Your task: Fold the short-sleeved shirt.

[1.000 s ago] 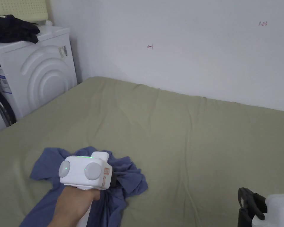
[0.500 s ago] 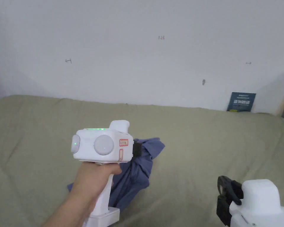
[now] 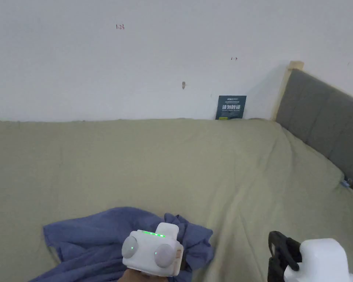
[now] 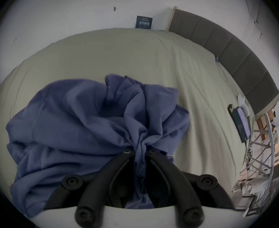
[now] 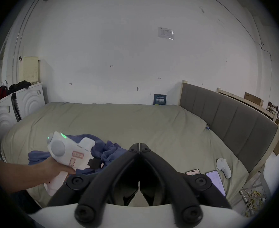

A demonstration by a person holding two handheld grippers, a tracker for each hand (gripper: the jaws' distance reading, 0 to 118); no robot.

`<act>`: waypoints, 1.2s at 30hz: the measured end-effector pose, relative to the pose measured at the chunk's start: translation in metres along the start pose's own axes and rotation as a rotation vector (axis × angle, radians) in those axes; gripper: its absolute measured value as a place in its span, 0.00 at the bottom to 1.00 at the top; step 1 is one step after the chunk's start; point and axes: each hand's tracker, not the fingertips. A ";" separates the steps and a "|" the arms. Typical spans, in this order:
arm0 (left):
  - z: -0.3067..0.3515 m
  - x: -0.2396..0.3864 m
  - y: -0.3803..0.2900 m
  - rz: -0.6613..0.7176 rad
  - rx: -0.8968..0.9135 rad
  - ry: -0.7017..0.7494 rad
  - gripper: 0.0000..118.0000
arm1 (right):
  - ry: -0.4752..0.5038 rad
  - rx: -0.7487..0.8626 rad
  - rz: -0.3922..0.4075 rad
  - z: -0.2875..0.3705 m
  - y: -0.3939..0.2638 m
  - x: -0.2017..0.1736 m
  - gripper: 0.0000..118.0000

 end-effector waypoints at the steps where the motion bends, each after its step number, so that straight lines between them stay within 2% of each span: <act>1: 0.004 -0.002 -0.003 -0.002 0.012 0.002 0.49 | 0.000 0.003 0.002 -0.002 -0.001 0.001 0.00; 2: 0.013 -0.005 -0.003 0.013 0.033 -0.008 0.71 | 0.001 0.003 0.000 -0.003 -0.001 0.001 0.00; 3: 0.022 -0.006 -0.005 0.046 0.069 -0.025 0.83 | 0.005 -0.002 -0.006 -0.004 0.000 -0.001 0.00; 4: 0.036 -0.006 -0.008 0.061 0.094 -0.048 0.83 | 0.011 -0.002 -0.010 -0.003 0.000 -0.003 0.00; 5: 0.062 -0.009 -0.014 0.049 0.144 -0.065 1.00 | 0.016 0.001 -0.011 -0.001 0.000 -0.006 0.00; 6: 0.095 -0.007 -0.031 0.044 0.254 -0.095 0.97 | 0.021 0.005 -0.009 0.002 0.000 -0.010 0.00; 8: 0.150 -0.010 -0.069 0.056 0.291 -0.110 0.99 | 0.040 0.012 -0.005 0.009 0.002 -0.021 0.00; 9: 0.152 -0.024 -0.052 0.080 0.342 -0.114 0.99 | 0.049 0.016 -0.002 0.012 0.003 -0.027 0.00; 11: 0.193 -0.038 -0.080 0.081 0.368 -0.109 0.99 | 0.073 0.025 0.008 0.020 0.004 -0.040 0.00; 13: 0.223 -0.052 -0.114 0.084 0.399 -0.036 0.93 | 0.098 0.033 0.013 0.028 0.004 -0.055 0.00; 14: 0.236 -0.060 -0.130 0.077 0.414 0.008 0.86 | 0.114 0.036 0.014 0.031 0.004 -0.062 0.00; 15: 0.248 -0.068 -0.146 0.070 0.409 0.066 0.64 | 0.130 0.039 0.018 0.033 0.003 -0.070 0.00; 16: 0.259 -0.076 -0.162 0.061 0.403 0.114 0.29 | 0.139 0.039 0.024 0.035 0.003 -0.077 0.00; 17: 0.266 -0.083 -0.175 0.051 0.400 0.154 0.00 | 0.145 0.038 0.028 0.037 0.002 -0.084 0.00; 21: 0.293 -0.126 -0.209 0.192 0.380 0.150 0.00 | 0.185 0.024 0.044 0.040 -0.002 -0.109 0.00; 24: 0.299 -0.169 -0.215 0.236 0.354 0.219 0.00 | 0.217 0.012 0.051 0.042 -0.002 -0.120 0.00; 26: 0.290 -0.207 -0.204 0.284 0.281 0.273 0.00 | 0.227 0.010 0.070 0.042 -0.003 -0.126 0.00; 31: 0.250 -0.308 -0.176 0.500 0.058 0.201 0.00 | 0.230 -0.009 0.082 0.029 -0.004 -0.129 0.00; 33: 0.238 -0.328 -0.167 0.561 0.035 0.213 0.16 | 0.228 -0.019 0.084 0.021 -0.005 -0.129 0.00; 34: 0.232 -0.337 -0.163 0.572 0.014 0.226 0.16 | 0.224 -0.025 0.088 0.017 -0.006 -0.129 0.00; 35: 0.224 -0.343 -0.159 0.572 -0.010 0.235 0.51 | 0.218 -0.032 0.093 0.011 -0.010 -0.127 0.00; 36: 0.217 -0.345 -0.158 0.552 -0.014 0.248 0.93 | 0.214 -0.039 0.097 0.007 -0.011 -0.126 0.00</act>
